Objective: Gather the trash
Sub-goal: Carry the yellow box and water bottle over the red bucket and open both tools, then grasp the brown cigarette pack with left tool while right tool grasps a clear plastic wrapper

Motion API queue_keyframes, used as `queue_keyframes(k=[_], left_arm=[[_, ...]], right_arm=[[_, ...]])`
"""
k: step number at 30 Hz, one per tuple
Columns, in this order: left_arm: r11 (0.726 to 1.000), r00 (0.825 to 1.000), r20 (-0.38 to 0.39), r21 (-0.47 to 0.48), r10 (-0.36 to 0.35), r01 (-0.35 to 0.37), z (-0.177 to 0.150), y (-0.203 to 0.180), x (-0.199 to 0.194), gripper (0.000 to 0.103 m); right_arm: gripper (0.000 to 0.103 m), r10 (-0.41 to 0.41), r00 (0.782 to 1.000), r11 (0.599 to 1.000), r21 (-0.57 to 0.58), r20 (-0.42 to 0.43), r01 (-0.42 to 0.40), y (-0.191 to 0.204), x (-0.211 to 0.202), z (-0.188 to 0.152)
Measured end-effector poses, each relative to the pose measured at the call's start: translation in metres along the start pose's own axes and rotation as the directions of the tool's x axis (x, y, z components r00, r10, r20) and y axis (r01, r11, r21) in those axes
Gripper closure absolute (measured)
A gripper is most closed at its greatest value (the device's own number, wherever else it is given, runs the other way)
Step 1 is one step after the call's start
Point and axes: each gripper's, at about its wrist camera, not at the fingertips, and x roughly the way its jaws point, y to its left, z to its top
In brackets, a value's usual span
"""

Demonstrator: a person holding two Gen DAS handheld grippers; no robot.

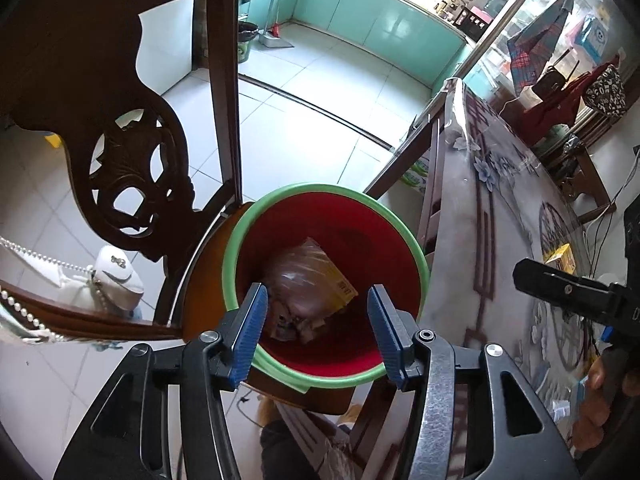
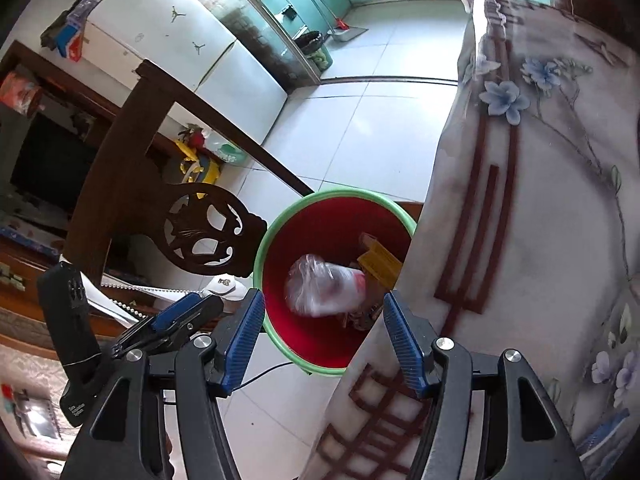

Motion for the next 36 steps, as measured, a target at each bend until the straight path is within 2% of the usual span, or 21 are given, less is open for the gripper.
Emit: queue_keyframes(k=[6,10,12,19,36], left_arm=[[1.000,1.000,0.007,0.030,-0.006,0.006,-0.004,-0.009,-0.004,0.052],[0.999,1.000,0.009,0.053,-0.013,0.012,-0.005,-0.019,-0.005,0.052],[0.998,1.000,0.009,0.062,-0.019,0.018,-0.007,-0.023,-0.005,0.052],[0.992,0.999,0.005,0.119,-0.032,0.031,-0.015,-0.046,-0.007,0.052],[0.978,0.999,-0.006,0.205,-0.043,0.043,-0.034,-0.088,-0.011,0.052]], right_arm=[[0.042,-0.034,0.999,0.998,-0.050,0.030,0.035,0.007,-0.023,-0.008],[0.042,-0.094,0.993,0.991,-0.088,0.065,0.099,0.009,-0.040,-0.014],[0.042,-0.150,0.984,0.981,-0.109,0.096,0.160,0.011,-0.051,-0.018],[0.042,-0.242,0.954,0.953,-0.143,0.175,0.268,0.011,-0.084,-0.031],[0.042,-0.276,0.927,0.939,-0.133,0.254,0.316,-0.001,-0.134,-0.057]])
